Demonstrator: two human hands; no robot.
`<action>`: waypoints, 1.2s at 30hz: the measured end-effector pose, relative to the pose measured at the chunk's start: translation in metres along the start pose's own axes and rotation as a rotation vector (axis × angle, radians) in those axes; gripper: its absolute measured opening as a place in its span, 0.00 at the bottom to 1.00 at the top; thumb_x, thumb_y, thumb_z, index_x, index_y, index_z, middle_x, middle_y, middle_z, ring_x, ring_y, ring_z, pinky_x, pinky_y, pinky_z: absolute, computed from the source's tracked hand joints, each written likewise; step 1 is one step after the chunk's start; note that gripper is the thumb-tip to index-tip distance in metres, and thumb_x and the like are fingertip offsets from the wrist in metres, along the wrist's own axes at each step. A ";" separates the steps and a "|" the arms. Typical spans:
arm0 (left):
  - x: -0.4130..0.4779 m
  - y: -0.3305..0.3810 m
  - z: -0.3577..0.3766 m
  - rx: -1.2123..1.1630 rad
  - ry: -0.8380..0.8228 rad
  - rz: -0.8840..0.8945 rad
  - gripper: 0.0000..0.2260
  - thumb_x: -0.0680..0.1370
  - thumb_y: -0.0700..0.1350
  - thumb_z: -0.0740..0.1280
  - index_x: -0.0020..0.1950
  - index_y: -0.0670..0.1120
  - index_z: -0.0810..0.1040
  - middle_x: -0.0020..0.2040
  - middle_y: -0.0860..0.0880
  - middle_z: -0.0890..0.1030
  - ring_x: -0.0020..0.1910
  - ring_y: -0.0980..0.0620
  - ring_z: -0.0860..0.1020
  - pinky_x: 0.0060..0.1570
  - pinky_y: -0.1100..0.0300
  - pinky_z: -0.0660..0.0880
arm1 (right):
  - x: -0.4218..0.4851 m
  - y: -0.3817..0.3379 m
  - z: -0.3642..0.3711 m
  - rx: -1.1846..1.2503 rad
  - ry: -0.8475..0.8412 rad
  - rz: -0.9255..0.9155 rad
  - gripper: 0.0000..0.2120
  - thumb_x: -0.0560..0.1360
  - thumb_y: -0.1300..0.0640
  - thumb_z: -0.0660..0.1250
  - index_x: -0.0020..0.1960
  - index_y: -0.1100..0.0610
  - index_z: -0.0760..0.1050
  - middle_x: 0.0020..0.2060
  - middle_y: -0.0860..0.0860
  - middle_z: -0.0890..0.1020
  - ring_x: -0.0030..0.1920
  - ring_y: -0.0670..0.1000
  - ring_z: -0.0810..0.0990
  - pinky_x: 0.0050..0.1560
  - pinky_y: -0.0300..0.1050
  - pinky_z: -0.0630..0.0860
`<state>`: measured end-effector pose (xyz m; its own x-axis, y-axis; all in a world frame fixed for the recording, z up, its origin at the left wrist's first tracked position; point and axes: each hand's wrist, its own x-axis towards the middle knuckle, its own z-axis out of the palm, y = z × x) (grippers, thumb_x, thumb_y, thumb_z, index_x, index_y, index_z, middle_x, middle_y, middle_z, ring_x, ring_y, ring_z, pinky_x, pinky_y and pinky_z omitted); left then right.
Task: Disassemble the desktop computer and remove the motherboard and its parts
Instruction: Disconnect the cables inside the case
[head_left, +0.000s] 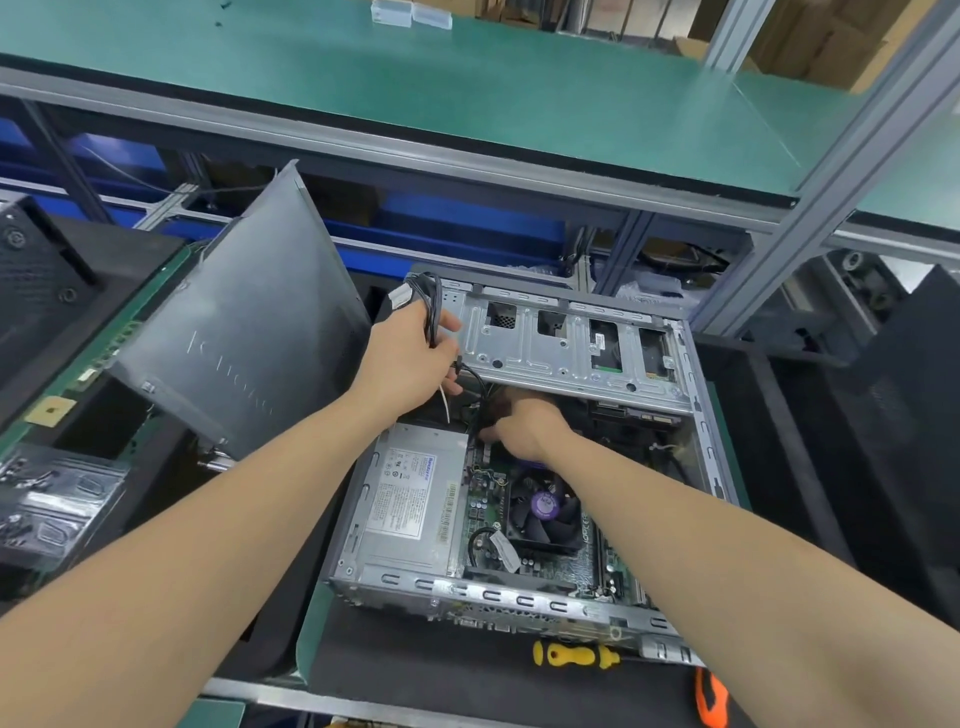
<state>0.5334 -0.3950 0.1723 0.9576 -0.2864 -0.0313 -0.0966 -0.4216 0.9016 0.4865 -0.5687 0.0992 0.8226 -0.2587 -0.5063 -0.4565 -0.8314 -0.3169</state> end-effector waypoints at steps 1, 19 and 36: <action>0.000 0.000 0.000 -0.003 -0.001 0.002 0.07 0.82 0.39 0.67 0.56 0.51 0.77 0.43 0.50 0.84 0.32 0.53 0.86 0.33 0.64 0.82 | 0.000 0.001 0.000 0.018 -0.006 0.017 0.22 0.81 0.47 0.67 0.68 0.61 0.75 0.62 0.58 0.79 0.61 0.59 0.77 0.51 0.44 0.73; 0.014 0.022 -0.005 -0.576 0.159 -0.052 0.07 0.84 0.36 0.65 0.60 0.42 0.78 0.49 0.42 0.82 0.33 0.47 0.82 0.39 0.56 0.82 | -0.010 0.020 -0.002 0.205 0.119 -0.120 0.12 0.81 0.60 0.61 0.61 0.53 0.80 0.54 0.52 0.84 0.55 0.54 0.80 0.54 0.39 0.74; 0.005 0.020 -0.003 -0.526 0.174 -0.103 0.08 0.84 0.37 0.64 0.63 0.42 0.77 0.51 0.43 0.82 0.35 0.48 0.83 0.44 0.54 0.84 | -0.006 -0.019 0.018 0.016 0.161 -0.066 0.10 0.77 0.56 0.70 0.57 0.58 0.78 0.52 0.57 0.81 0.47 0.58 0.79 0.47 0.47 0.79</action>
<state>0.5375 -0.4021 0.1914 0.9899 -0.1012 -0.0991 0.1054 0.0591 0.9927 0.4844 -0.5423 0.0935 0.8941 -0.2802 -0.3494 -0.4039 -0.8414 -0.3590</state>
